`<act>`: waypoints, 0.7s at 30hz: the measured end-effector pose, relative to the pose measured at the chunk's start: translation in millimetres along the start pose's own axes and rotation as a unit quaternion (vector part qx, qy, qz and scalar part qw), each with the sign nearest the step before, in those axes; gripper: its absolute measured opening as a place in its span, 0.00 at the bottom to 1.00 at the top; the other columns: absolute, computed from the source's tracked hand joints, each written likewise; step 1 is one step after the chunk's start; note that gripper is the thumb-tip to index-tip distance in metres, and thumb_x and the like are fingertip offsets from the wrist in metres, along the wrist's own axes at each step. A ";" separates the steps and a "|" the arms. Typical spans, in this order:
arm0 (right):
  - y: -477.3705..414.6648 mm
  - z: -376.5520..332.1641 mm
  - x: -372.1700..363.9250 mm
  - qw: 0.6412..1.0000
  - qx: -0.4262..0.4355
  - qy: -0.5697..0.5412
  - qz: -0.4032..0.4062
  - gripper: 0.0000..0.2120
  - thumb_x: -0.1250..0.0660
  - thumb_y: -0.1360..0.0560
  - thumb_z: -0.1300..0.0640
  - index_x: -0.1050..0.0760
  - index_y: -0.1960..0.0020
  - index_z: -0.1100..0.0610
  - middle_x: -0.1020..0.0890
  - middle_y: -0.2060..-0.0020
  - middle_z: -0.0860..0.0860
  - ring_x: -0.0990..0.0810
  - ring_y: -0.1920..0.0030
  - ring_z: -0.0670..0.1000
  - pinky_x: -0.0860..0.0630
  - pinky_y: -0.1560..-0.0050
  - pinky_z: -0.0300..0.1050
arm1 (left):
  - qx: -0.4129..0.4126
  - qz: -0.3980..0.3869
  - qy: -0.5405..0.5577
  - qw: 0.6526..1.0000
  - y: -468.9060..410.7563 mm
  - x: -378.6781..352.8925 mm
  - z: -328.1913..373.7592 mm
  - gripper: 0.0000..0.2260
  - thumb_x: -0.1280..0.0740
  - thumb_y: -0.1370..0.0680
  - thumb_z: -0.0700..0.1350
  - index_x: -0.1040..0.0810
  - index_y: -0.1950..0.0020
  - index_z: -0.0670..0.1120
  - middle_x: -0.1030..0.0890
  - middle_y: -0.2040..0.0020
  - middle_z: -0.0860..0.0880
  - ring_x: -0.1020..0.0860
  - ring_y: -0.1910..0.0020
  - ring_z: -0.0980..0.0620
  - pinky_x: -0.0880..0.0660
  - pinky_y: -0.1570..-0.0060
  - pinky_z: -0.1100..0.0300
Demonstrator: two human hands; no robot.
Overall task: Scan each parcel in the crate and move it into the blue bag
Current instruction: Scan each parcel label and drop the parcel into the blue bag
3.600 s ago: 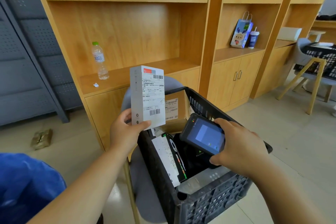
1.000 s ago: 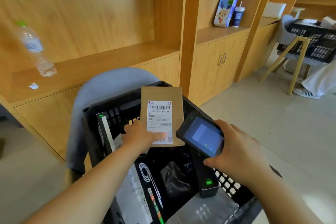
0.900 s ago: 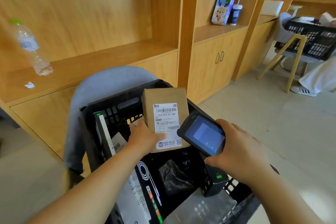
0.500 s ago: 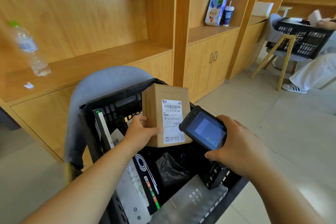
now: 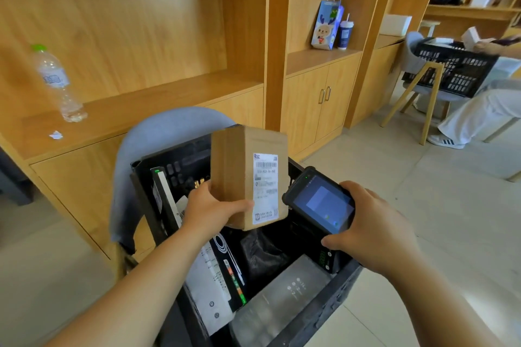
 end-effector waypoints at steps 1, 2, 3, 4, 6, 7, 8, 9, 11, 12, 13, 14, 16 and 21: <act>3.0 -1.1 2.2 1.000 0.001 0.000 0.003 0.45 0.26 0.44 0.39 0.41 0.31 0.45 0.28 0.51 0.42 0.28 0.56 0.49 0.28 0.56 0.46 | -0.012 0.016 0.010 1.000 5.5 9.3 5.3 0.31 0.19 0.41 0.55 0.31 0.43 0.57 0.25 0.52 0.63 0.25 0.55 0.63 0.30 0.64 0.67; 5.9 -2.9 4.8 1.000 0.003 -0.001 0.006 0.45 0.26 0.44 0.40 0.41 0.31 0.46 0.29 0.52 0.42 0.28 0.56 0.48 0.29 0.56 0.46 | -0.021 0.031 0.020 0.999 11.0 18.8 9.2 0.32 0.19 0.42 0.55 0.32 0.43 0.57 0.26 0.52 0.64 0.26 0.55 0.64 0.31 0.64 0.67; 8.9 -5.5 7.5 1.000 0.007 -0.001 0.010 0.45 0.26 0.44 0.40 0.41 0.32 0.45 0.29 0.53 0.42 0.29 0.57 0.48 0.29 0.57 0.46 | -0.028 0.046 0.028 0.998 16.5 28.6 12.1 0.33 0.19 0.42 0.55 0.32 0.43 0.57 0.27 0.52 0.64 0.27 0.55 0.64 0.31 0.63 0.67; 12.2 -8.8 9.8 1.000 0.012 -0.002 0.013 0.45 0.26 0.44 0.40 0.40 0.32 0.45 0.30 0.54 0.41 0.29 0.57 0.48 0.30 0.57 0.45 | -0.035 0.060 0.034 0.997 21.9 38.1 14.2 0.33 0.19 0.42 0.55 0.33 0.43 0.57 0.28 0.52 0.65 0.27 0.55 0.64 0.30 0.62 0.66; 19.4 -16.8 14.4 1.000 0.025 -0.005 0.018 0.43 0.27 0.45 0.40 0.40 0.34 0.44 0.31 0.56 0.40 0.29 0.58 0.47 0.30 0.59 0.45 | -0.048 0.082 0.038 0.995 32.2 54.9 17.3 0.33 0.19 0.42 0.54 0.33 0.44 0.58 0.27 0.52 0.66 0.26 0.54 0.63 0.29 0.61 0.65; 23.1 -21.5 16.8 0.999 0.032 -0.007 0.022 0.41 0.27 0.46 0.40 0.39 0.36 0.43 0.31 0.57 0.39 0.28 0.59 0.47 0.31 0.61 0.44 | -0.055 0.092 0.037 0.994 37.4 62.4 18.4 0.32 0.19 0.42 0.54 0.33 0.45 0.59 0.26 0.52 0.65 0.25 0.53 0.62 0.29 0.60 0.65; 26.5 -26.4 19.3 0.999 0.041 -0.009 0.027 0.40 0.27 0.46 0.40 0.38 0.37 0.43 0.31 0.58 0.39 0.28 0.60 0.47 0.32 0.63 0.43 | -0.062 0.102 0.034 0.992 42.2 69.4 19.7 0.32 0.18 0.43 0.54 0.32 0.45 0.59 0.25 0.50 0.63 0.24 0.52 0.61 0.28 0.59 0.65; 29.9 -31.4 21.6 0.998 0.049 -0.010 0.030 0.40 0.27 0.47 0.40 0.38 0.38 0.42 0.31 0.58 0.39 0.28 0.60 0.47 0.34 0.64 0.42 | -0.067 0.110 0.030 0.991 46.7 75.8 20.5 0.31 0.18 0.43 0.54 0.31 0.47 0.59 0.24 0.49 0.62 0.23 0.52 0.60 0.27 0.59 0.65; 35.7 -40.5 25.3 0.997 0.061 -0.011 0.034 0.41 0.27 0.47 0.40 0.39 0.37 0.42 0.31 0.58 0.39 0.29 0.60 0.47 0.35 0.67 0.41 | -0.078 0.122 0.029 0.989 54.8 85.8 21.8 0.28 0.18 0.44 0.54 0.29 0.50 0.60 0.23 0.50 0.62 0.23 0.53 0.63 0.27 0.66 0.72; 38.4 -44.2 26.7 0.997 0.066 -0.010 0.035 0.42 0.28 0.47 0.39 0.39 0.37 0.42 0.31 0.57 0.39 0.29 0.60 0.47 0.36 0.67 0.41 | -0.082 0.126 0.029 0.988 58.4 90.0 22.0 0.28 0.18 0.45 0.54 0.29 0.51 0.60 0.23 0.51 0.63 0.23 0.53 0.64 0.27 0.69 0.74; 41.2 -47.1 27.9 0.997 0.070 -0.008 0.034 0.42 0.28 0.47 0.39 0.40 0.36 0.42 0.30 0.56 0.39 0.29 0.59 0.47 0.35 0.67 0.41 | -0.085 0.130 0.028 0.987 62.0 94.0 21.6 0.29 0.18 0.45 0.54 0.29 0.50 0.60 0.23 0.51 0.63 0.23 0.52 0.63 0.27 0.68 0.73; 44.0 -49.5 28.8 0.997 0.073 -0.007 0.034 0.42 0.28 0.47 0.39 0.40 0.36 0.41 0.30 0.56 0.40 0.28 0.59 0.47 0.35 0.67 0.41 | -0.083 0.135 0.026 0.987 65.2 97.5 20.6 0.31 0.18 0.45 0.55 0.29 0.48 0.59 0.23 0.50 0.62 0.22 0.51 0.60 0.25 0.63 0.69; 50.0 -53.1 30.5 0.996 0.079 -0.008 0.031 0.42 0.29 0.48 0.38 0.39 0.36 0.42 0.29 0.55 0.40 0.28 0.59 0.47 0.35 0.67 0.41 | -0.076 0.144 0.023 0.986 71.3 104.0 17.9 0.34 0.18 0.46 0.55 0.28 0.44 0.54 0.21 0.47 0.58 0.21 0.48 0.55 0.22 0.52 0.58; 62.7 -60.8 35.1 0.996 0.086 0.005 0.034 0.42 0.28 0.47 0.38 0.40 0.36 0.42 0.30 0.56 0.39 0.29 0.60 0.46 0.37 0.69 0.38 | -0.079 0.153 0.026 0.985 85.7 115.0 18.8 0.38 0.19 0.47 0.57 0.26 0.40 0.50 0.19 0.46 0.56 0.20 0.47 0.53 0.22 0.51 0.56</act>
Point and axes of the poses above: each hand's wrist, its own y-axis away from the middle knuckle, its own x-axis out of the back of the hand, z = x × y, the point moved 10 cm from there along -y, towards the middle knuckle
